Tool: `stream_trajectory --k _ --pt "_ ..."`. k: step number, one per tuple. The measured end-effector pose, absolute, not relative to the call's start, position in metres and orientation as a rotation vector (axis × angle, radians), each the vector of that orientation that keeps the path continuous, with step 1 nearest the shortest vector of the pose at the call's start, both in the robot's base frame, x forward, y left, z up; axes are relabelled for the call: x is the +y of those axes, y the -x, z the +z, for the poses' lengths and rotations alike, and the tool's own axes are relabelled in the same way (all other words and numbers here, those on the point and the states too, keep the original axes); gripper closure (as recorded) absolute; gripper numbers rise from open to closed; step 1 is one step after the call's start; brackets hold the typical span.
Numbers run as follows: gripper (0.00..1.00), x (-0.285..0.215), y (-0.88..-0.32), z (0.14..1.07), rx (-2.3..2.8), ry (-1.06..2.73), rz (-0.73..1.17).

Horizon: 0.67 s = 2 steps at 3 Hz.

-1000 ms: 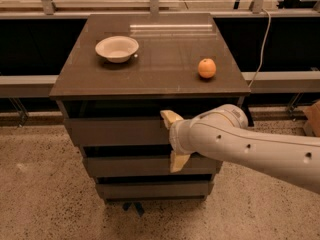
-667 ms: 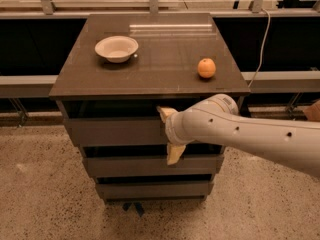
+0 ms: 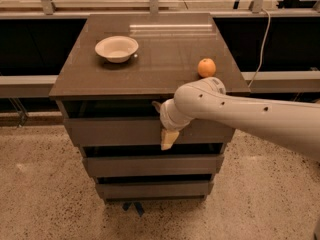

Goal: Open top drawer

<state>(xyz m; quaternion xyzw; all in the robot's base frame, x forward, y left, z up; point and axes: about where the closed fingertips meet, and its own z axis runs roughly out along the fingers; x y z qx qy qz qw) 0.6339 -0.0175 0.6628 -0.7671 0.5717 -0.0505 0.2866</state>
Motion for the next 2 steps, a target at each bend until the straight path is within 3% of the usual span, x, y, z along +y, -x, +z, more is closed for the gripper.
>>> stream_trajectory --k 1,2 --pt "0.19 -0.0160 -0.6431 0.6596 1.546 2.075 -0.101" --pt "0.32 -0.0164 -0.6392 0.6595 1.549 2.078 -0.097"
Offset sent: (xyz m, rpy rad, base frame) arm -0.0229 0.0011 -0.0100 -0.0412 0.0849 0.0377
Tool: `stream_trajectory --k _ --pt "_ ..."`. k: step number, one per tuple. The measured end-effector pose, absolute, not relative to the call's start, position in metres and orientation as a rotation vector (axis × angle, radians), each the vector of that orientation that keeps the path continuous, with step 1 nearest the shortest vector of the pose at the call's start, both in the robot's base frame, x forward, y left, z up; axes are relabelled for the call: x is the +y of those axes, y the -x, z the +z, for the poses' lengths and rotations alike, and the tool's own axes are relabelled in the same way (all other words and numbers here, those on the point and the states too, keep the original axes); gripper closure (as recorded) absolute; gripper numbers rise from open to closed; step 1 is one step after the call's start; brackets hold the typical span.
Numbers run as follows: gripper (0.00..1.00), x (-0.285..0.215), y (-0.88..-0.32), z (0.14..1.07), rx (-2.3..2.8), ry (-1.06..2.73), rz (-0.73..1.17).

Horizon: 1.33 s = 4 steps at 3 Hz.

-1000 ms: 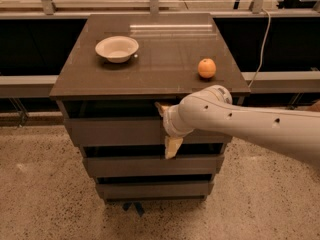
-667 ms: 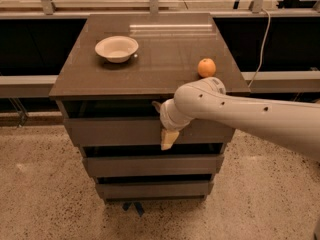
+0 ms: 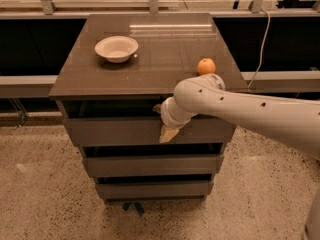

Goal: Open top drawer

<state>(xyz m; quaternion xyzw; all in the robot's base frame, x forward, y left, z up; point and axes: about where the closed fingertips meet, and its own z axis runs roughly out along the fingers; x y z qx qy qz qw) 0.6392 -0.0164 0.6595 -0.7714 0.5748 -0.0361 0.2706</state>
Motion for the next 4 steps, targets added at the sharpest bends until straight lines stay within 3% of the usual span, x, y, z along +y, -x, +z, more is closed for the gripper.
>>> stream_trajectory --k 1,4 --pt "0.33 -0.015 -0.633 0.660 1.543 2.087 -0.085" --pt "0.37 -0.003 -0.503 0.685 1.494 2.184 0.078"
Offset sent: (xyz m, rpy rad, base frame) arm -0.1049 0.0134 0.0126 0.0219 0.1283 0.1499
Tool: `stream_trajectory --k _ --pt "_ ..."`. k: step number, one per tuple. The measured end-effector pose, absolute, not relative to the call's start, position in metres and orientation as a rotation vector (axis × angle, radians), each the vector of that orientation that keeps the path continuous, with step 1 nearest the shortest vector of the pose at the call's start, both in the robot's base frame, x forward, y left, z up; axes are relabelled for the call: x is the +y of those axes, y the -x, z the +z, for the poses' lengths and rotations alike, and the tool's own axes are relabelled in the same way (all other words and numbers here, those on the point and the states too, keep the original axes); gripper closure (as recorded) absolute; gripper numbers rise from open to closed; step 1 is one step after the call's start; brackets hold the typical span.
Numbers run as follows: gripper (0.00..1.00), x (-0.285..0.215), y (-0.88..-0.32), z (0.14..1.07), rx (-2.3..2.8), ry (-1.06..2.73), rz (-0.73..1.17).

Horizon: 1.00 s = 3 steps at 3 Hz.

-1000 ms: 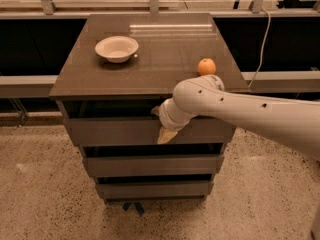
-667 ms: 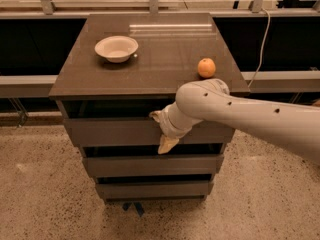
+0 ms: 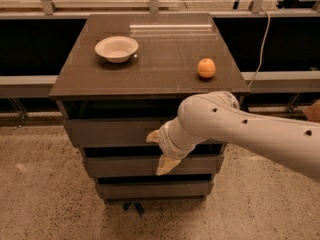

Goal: Open top drawer

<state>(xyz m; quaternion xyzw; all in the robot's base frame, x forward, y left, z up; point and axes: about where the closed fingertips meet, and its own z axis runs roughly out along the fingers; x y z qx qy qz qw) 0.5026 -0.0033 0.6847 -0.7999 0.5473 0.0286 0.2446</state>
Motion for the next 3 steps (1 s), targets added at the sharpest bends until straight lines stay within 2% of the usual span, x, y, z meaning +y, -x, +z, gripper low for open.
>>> stream_trajectory --k 1,2,3 --pt "0.19 -0.007 -0.494 0.698 1.510 2.161 0.045" --pt "0.00 -0.008 -0.509 0.705 1.534 2.112 -0.029" --pt "0.00 -0.004 -0.534 0.698 1.570 2.069 -0.077"
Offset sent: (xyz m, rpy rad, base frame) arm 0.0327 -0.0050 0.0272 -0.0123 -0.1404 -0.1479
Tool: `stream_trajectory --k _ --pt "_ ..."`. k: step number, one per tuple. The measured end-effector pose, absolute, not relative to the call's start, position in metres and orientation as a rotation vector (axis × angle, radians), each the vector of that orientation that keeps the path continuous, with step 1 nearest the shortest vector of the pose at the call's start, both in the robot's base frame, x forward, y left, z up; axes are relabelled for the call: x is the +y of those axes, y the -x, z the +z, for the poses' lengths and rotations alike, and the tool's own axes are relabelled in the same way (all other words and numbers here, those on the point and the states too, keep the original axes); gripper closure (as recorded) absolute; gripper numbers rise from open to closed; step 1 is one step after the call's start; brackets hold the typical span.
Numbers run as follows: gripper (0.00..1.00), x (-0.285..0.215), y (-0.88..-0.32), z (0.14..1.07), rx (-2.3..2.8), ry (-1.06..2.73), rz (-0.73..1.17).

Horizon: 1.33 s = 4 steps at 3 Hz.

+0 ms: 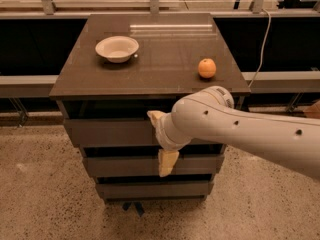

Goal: Open top drawer

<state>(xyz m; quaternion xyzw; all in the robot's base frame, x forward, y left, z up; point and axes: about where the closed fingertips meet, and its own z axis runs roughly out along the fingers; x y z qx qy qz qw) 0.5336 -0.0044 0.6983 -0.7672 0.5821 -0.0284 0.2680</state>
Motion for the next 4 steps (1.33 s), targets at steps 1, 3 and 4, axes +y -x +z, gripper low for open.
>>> stream_trajectory --k 1,3,4 --pt "0.00 0.001 -0.557 0.683 1.601 2.052 -0.095" --pt "0.23 0.005 -0.595 0.657 1.653 2.048 -0.118" --pt "0.46 0.003 -0.606 0.654 1.672 2.041 -0.126"
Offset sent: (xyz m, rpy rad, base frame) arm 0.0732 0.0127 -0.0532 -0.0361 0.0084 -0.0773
